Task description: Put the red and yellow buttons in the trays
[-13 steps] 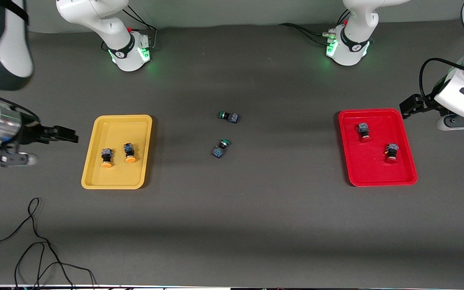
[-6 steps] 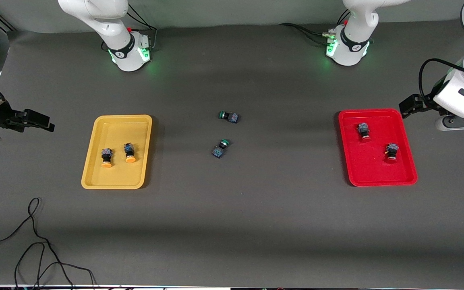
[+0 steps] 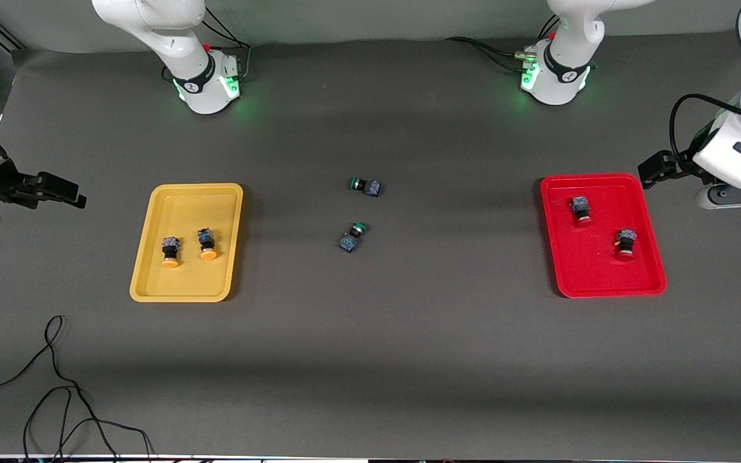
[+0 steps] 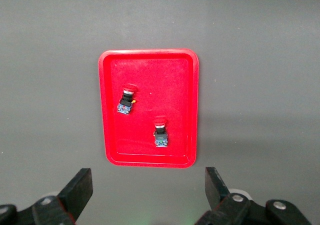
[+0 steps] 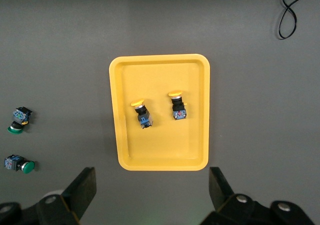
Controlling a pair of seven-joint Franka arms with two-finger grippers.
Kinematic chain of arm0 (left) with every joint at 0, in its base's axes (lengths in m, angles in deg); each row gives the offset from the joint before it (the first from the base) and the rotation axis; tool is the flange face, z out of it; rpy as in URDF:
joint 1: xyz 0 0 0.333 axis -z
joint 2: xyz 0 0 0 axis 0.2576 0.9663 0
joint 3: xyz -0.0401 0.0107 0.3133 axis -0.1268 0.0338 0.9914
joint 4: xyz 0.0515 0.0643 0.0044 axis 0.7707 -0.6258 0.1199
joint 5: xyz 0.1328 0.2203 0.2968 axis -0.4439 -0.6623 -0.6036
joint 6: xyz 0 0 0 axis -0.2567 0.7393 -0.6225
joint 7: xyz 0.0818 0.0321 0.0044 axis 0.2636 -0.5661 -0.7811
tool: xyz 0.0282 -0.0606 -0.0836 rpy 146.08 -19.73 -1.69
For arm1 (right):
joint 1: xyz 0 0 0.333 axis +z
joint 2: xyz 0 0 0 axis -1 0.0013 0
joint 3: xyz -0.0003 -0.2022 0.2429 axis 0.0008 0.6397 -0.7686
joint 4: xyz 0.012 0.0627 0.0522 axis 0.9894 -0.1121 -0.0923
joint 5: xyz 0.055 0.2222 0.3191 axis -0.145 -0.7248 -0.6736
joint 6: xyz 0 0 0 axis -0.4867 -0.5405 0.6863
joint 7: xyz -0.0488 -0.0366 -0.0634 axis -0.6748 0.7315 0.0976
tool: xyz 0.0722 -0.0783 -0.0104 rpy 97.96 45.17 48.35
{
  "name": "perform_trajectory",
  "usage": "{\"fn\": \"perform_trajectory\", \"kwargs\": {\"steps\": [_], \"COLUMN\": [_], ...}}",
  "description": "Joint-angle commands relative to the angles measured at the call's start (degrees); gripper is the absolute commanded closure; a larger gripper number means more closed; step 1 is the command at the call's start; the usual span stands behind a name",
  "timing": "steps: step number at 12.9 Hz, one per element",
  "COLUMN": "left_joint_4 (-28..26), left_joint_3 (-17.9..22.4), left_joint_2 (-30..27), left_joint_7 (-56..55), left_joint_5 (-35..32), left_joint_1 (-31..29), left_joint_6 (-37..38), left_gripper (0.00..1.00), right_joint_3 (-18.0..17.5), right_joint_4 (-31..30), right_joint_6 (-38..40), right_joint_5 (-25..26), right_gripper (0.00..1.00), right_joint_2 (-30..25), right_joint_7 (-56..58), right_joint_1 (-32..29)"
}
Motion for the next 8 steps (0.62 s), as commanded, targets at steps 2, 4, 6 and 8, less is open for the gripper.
{"fn": "perform_trajectory", "kwargs": {"steps": [2, 4, 6, 8], "left_joint_4": [3.35, 3.35, 3.0, 3.17], "left_joint_3": [-0.37, -0.55, -0.81, -1.25], "left_joint_2": [1.51, 3.17, 4.5, 5.29], "left_joint_7": [-0.43, -0.43, -0.7, -0.7], "left_joint_5": [-0.8, -0.8, -0.71, -0.54], "left_joint_1": [-0.23, 0.21, 0.56, 1.61], "left_joint_6": [1.28, 0.66, 0.22, -0.13], "left_gripper": [0.0, 0.0, 0.0, 0.0], "right_joint_3": [0.78, 0.87, 0.95, 0.96], "right_joint_4": [-1.36, -1.27, -1.27, -1.27], "right_joint_6": [-0.03, -0.03, -0.03, -0.03], "right_joint_5": [2.57, 2.57, 2.66, 2.66], "right_gripper": [0.0, 0.0, 0.0, 0.0], "right_joint_2": [-1.6, -1.69, -1.69, -1.69], "right_joint_7": [-1.69, -1.69, -1.61, -1.61], "right_joint_1": [1.44, 1.35, 1.35, 1.35]}}
